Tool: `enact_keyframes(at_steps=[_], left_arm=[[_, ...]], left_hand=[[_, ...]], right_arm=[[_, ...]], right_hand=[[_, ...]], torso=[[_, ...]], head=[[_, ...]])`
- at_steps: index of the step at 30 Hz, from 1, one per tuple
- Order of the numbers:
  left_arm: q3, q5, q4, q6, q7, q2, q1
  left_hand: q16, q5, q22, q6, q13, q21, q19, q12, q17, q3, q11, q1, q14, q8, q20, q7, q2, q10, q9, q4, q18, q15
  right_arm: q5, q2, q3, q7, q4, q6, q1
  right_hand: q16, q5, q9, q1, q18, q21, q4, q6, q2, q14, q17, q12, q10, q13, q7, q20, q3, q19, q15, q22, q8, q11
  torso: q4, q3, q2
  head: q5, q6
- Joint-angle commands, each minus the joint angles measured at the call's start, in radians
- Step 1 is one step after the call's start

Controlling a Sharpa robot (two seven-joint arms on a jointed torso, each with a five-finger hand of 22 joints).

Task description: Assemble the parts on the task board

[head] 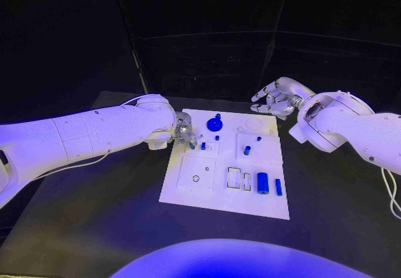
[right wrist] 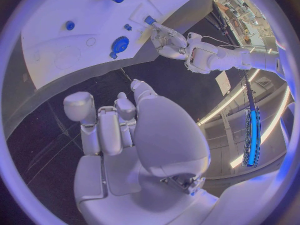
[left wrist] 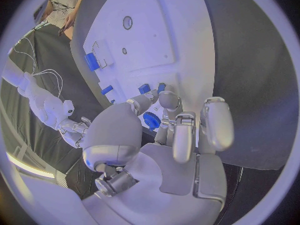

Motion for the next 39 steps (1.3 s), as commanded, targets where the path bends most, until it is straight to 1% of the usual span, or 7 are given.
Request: enact_keyframes(at_steps=[1, 9, 16, 32, 35, 37, 39], left_arm=[[-0.005, 0.02, -0.002, 0.041, -0.024, 0.003, -0.006], [-0.005, 0.021, -0.011, 0.038, -0.028, 0.008, -0.006], [-0.005, 0.021, -0.016, 0.041, -0.03, 0.009, -0.006], [-0.003, 0.025, 0.005, -0.035, 0.011, -0.011, -0.006], [0.0, 0.037, 0.017, -0.063, 0.025, -0.019, -0.002], [0.001, 0.051, 0.023, -0.08, 0.031, -0.024, 0.001], [0.003, 0.061, 0.029, -0.094, 0.035, -0.03, 0.005]], left_hand=[[0.003, -0.008, 0.016, 0.006, 0.003, -0.004, 0.001, 0.006, 0.263, -0.045, -0.004, -0.036, 0.106, 0.005, -0.011, -0.011, -0.02, 0.001, 0.002, 0.013, 0.004, -0.009], [0.003, -0.011, 0.019, 0.014, 0.01, -0.006, 0.002, 0.014, 0.263, -0.18, -0.006, -0.064, 0.106, 0.003, -0.013, -0.013, -0.037, 0.0, -0.003, 0.057, 0.003, -0.011], [0.003, -0.011, 0.022, 0.019, 0.011, -0.008, 0.003, 0.017, 0.263, -0.278, -0.005, -0.057, 0.106, -0.004, -0.014, -0.012, -0.038, -0.002, -0.009, 0.08, 0.003, -0.011], [0.003, -0.01, 0.02, 0.019, 0.005, -0.015, 0.002, 0.013, 0.263, -0.356, -0.004, -0.044, 0.106, -0.013, -0.014, -0.01, -0.031, -0.007, -0.017, 0.102, 0.004, -0.011], [0.003, -0.009, 0.015, 0.01, -0.005, -0.024, -0.001, 0.005, 0.263, -0.396, 0.0, -0.036, 0.106, -0.022, -0.012, -0.006, -0.034, -0.015, -0.022, 0.112, 0.006, -0.009], [0.003, -0.008, 0.012, 0.005, -0.01, -0.028, -0.003, 0.001, 0.263, -0.414, 0.001, -0.035, 0.106, -0.026, -0.012, -0.004, -0.035, -0.02, -0.025, 0.118, 0.007, -0.007], [0.003, -0.008, 0.01, 0.0, -0.013, -0.031, -0.004, -0.001, 0.263, -0.429, 0.003, -0.034, 0.106, -0.03, -0.011, -0.002, -0.035, -0.023, -0.027, 0.124, 0.008, -0.006]], right_arm=[[-0.001, 0.001, 0.001, 0.003, 0.001, 0.006, 0.002], [-0.001, 0.001, 0.001, 0.003, 0.0, 0.005, 0.002], [-0.001, 0.001, 0.001, 0.003, 0.0, 0.004, 0.002], [-0.001, 0.001, 0.001, 0.005, -0.002, 0.003, 0.001], [-0.001, 0.002, 0.001, 0.005, -0.005, 0.004, 0.0], [-0.001, 0.002, 0.001, 0.005, -0.006, 0.004, 0.0], [-0.001, 0.003, 0.001, 0.005, -0.008, 0.004, 0.0]], right_hand=[[-0.004, 0.004, -0.001, 0.011, 0.014, -0.005, 0.003, -0.006, 0.001, 0.039, 0.001, 0.003, -0.004, 0.0, -0.001, -0.001, 0.001, 0.007, -0.006, -0.001, 0.005, 0.0], [-0.004, 0.004, -0.001, 0.011, 0.014, -0.005, 0.003, -0.006, 0.001, 0.039, 0.001, 0.003, -0.004, 0.0, -0.001, -0.001, 0.001, 0.007, -0.006, -0.001, 0.005, 0.0], [-0.005, 0.005, -0.001, 0.012, 0.015, -0.006, 0.003, -0.006, 0.001, 0.039, -0.001, 0.001, -0.006, -0.003, -0.001, -0.001, 0.002, 0.006, -0.006, -0.004, 0.005, 0.0], [-0.005, 0.005, -0.001, 0.012, 0.015, -0.006, 0.003, -0.006, 0.001, 0.039, -0.001, 0.001, -0.006, -0.003, -0.001, -0.001, 0.002, 0.006, -0.006, -0.004, 0.005, 0.0], [-0.006, 0.006, -0.002, 0.012, 0.015, -0.008, 0.004, -0.007, 0.0, 0.038, -0.002, -0.001, -0.008, -0.005, -0.001, -0.001, 0.002, 0.004, -0.006, -0.007, 0.005, 0.0], [-0.006, 0.006, -0.002, 0.012, 0.015, -0.008, 0.004, -0.007, 0.0, 0.038, -0.002, -0.001, -0.008, -0.005, -0.001, -0.001, 0.002, 0.004, -0.006, -0.007, 0.005, 0.0], [-0.006, 0.006, -0.002, 0.012, 0.015, -0.008, 0.004, -0.007, 0.0, 0.038, -0.002, -0.001, -0.008, -0.005, -0.001, -0.001, 0.002, 0.004, -0.006, -0.007, 0.005, 0.0]], torso=[[0.0004, -0.0002, 0.0], [0.0, 0.0002, 0.0], [0.0005, -0.0001, 0.0], [0.001, -0.0017, 0.0], [0.0037, -0.0023, -0.001], [0.0027, 0.0002, -0.001], [0.002, 0.0006, -0.002]], head=[[0.0, 0.0], [-0.002, -0.001], [-0.003, -0.002], [-0.01, -0.001], [-0.008, 0.001], [-0.007, 0.002], [-0.006, 0.003]])
